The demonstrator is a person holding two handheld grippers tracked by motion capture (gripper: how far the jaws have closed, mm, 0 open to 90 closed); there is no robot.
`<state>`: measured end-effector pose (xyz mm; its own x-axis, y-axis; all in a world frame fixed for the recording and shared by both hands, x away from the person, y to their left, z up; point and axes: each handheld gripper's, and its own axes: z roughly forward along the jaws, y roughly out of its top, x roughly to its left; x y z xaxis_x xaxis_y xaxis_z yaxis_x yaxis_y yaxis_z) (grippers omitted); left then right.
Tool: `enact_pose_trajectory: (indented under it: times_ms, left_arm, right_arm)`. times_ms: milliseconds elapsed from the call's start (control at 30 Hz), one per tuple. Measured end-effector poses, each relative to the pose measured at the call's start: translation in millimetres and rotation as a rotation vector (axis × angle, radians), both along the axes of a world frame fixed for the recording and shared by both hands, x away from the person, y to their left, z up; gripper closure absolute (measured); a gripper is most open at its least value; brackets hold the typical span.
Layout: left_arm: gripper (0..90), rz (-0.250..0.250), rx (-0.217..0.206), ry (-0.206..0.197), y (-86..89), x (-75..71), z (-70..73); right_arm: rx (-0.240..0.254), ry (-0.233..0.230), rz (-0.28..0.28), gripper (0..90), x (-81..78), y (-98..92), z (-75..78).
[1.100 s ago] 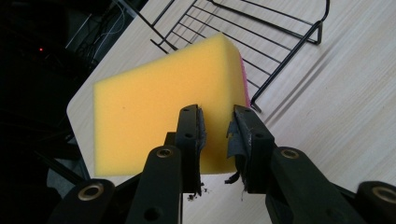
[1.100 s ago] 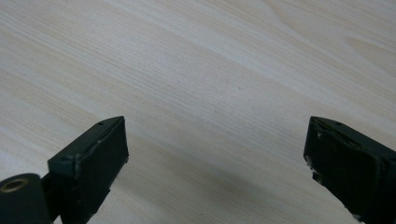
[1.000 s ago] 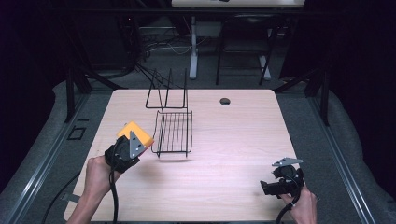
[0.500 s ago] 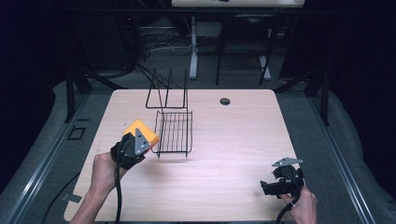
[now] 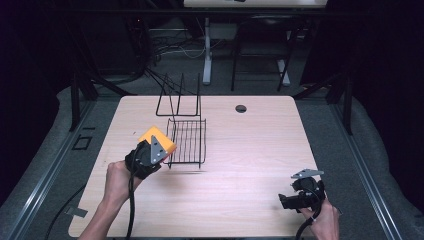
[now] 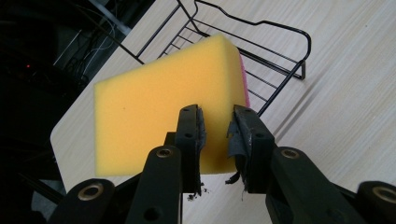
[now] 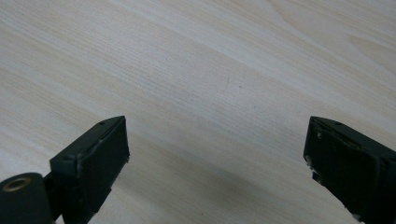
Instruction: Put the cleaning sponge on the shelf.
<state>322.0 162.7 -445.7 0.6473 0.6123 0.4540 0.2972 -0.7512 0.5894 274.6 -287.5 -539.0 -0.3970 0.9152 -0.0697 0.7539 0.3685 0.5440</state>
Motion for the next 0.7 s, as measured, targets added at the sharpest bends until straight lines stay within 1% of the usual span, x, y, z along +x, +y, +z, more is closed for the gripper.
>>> enact_pose_trajectory:
  times_ms: [100, 367, 533, 700]
  left_arm:
    - [73.2, -0.004, -0.001, -0.004, -2.7, 1.3, -1.0]
    - [73.2, -0.019, -0.002, 0.002, -10.4, 4.8, -3.5]
    - [73.2, -0.025, -0.012, -0.001, -14.9, 7.3, -5.7]
    - [73.2, -0.031, -0.020, 0.007, -18.8, 10.5, -8.5]
  right_arm:
    - [-0.001, 0.002, 0.000, 6.5, 0.1, 0.2, -0.1]
    - [0.000, 0.000, -0.002, 6.6, 0.0, 0.4, -0.5]
    - [0.000, 0.000, -0.003, 6.6, 0.0, 0.6, -0.6]
    - [0.001, 0.000, -0.002, 6.7, 0.0, 0.6, -0.8]
